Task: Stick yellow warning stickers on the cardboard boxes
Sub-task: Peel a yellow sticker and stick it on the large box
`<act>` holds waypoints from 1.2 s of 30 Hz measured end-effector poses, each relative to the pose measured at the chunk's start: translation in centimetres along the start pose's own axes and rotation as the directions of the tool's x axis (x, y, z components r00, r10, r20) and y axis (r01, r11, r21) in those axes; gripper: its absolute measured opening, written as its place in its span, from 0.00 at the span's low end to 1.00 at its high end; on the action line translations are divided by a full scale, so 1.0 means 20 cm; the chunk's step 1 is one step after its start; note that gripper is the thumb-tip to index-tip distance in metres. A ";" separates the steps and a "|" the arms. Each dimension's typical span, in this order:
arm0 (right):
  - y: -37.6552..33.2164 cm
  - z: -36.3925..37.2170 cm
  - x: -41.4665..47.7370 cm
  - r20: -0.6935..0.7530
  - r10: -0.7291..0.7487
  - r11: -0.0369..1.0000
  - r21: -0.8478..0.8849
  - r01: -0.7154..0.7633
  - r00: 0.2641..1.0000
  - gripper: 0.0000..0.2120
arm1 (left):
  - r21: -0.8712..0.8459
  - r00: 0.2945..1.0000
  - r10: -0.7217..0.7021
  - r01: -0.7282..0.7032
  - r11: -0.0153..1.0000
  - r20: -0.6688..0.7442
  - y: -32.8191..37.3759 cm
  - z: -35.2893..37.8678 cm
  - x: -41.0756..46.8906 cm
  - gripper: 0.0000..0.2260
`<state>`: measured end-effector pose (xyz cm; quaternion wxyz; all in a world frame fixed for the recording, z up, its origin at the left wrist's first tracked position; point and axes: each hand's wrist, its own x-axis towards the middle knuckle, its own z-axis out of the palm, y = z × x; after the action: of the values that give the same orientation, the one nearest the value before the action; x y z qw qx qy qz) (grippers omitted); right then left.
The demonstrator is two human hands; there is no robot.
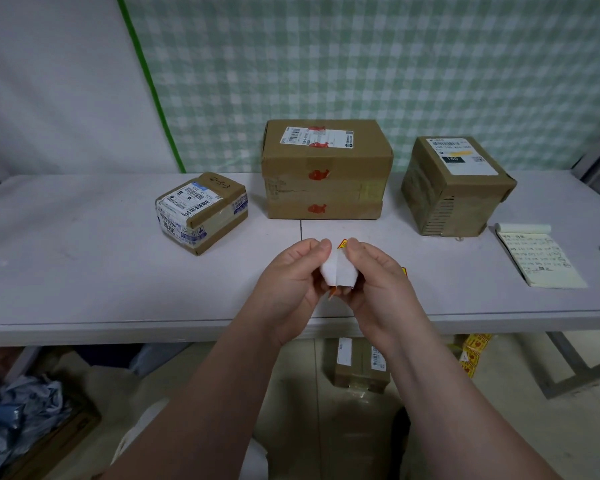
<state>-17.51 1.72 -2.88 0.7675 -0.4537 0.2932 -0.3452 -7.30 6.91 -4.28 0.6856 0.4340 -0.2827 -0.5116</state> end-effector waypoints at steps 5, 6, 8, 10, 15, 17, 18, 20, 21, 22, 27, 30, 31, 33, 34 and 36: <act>0.03 0.01 0.00 -0.039 0.005 0.983 0.186 0.002 0.999 0.12 | -0.123 0.993 0.022 -0.037 0.992 -0.117 -0.01 0.04 0.00 0.09; 0.03 0.01 0.00 -0.046 0.008 0.982 0.188 0.001 0.999 0.12 | -0.100 0.990 0.035 -0.049 0.994 -0.135 -0.02 0.04 -0.01 0.09; 0.03 -0.01 0.01 -0.057 -0.001 0.997 0.080 0.006 0.998 0.12 | 0.051 0.983 0.088 -0.081 0.995 -0.163 -0.02 0.03 -0.02 0.10; 0.01 -0.04 0.01 -0.034 -0.018 0.991 -0.135 0.013 0.999 0.16 | 0.274 0.971 0.166 -0.115 0.955 -0.170 -0.02 0.02 -0.03 0.11; -0.01 -0.05 0.04 0.048 -0.079 0.886 -0.455 0.092 0.996 0.23 | 0.533 0.959 0.256 -0.155 0.832 -0.121 -0.01 0.02 -0.03 0.11; -0.01 -0.05 0.04 0.054 -0.112 0.883 -0.453 0.124 0.992 0.19 | 0.431 0.969 0.202 -0.123 0.894 -0.144 0.00 0.02 -0.04 0.11; -0.01 -0.05 0.04 0.060 -0.122 0.885 -0.445 0.136 0.991 0.18 | 0.332 0.977 0.152 -0.096 0.938 -0.147 0.01 0.02 -0.04 0.10; -0.01 -0.05 0.04 0.067 -0.144 0.878 -0.451 0.159 0.987 0.17 | 0.113 0.995 0.058 -0.049 0.992 -0.081 0.01 0.01 -0.03 0.07; 0.00 -0.05 0.03 0.071 -0.162 0.867 -0.467 0.176 0.984 0.17 | 0.034 0.998 0.034 -0.033 0.999 -0.045 0.01 0.00 -0.03 0.08; 0.00 -0.05 0.03 0.076 -0.178 0.852 -0.486 0.192 0.981 0.16 | -0.030 1.000 0.015 -0.015 0.999 -0.003 0.01 -0.01 -0.04 0.12; -0.02 -0.04 0.03 0.119 -0.229 0.750 -0.611 0.253 0.966 0.16 | 0.029 0.999 -0.020 0.019 0.999 0.032 0.04 -0.01 -0.03 0.20; -0.03 -0.03 0.03 0.148 -0.230 0.715 -0.645 0.270 0.962 0.17 | 0.226 1.000 0.009 -0.006 0.974 -0.012 0.04 0.01 -0.02 0.17; -0.03 -0.03 0.03 0.141 -0.224 0.743 -0.616 0.262 0.964 0.17 | 0.234 1.000 0.007 -0.003 0.972 -0.015 0.04 0.01 -0.02 0.18; -0.03 -0.02 0.03 0.126 -0.209 0.815 -0.526 0.244 0.970 0.17 | 0.197 1.000 0.004 0.000 0.981 -0.020 0.04 0.01 -0.01 0.17; -0.03 -0.02 0.03 0.119 -0.204 0.842 -0.484 0.237 0.972 0.17 | 0.167 1.000 0.006 -0.001 0.986 -0.031 0.04 0.02 -0.02 0.15; -0.02 -0.01 0.03 0.101 -0.196 0.890 -0.399 0.220 0.975 0.19 | 0.104 0.998 0.010 -0.004 0.995 -0.060 0.04 0.03 -0.02 0.12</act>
<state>-17.47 0.99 -2.61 0.6229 -0.6421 0.2861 -0.3433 -7.54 7.11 -3.21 0.6722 0.4832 -0.2894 -0.4804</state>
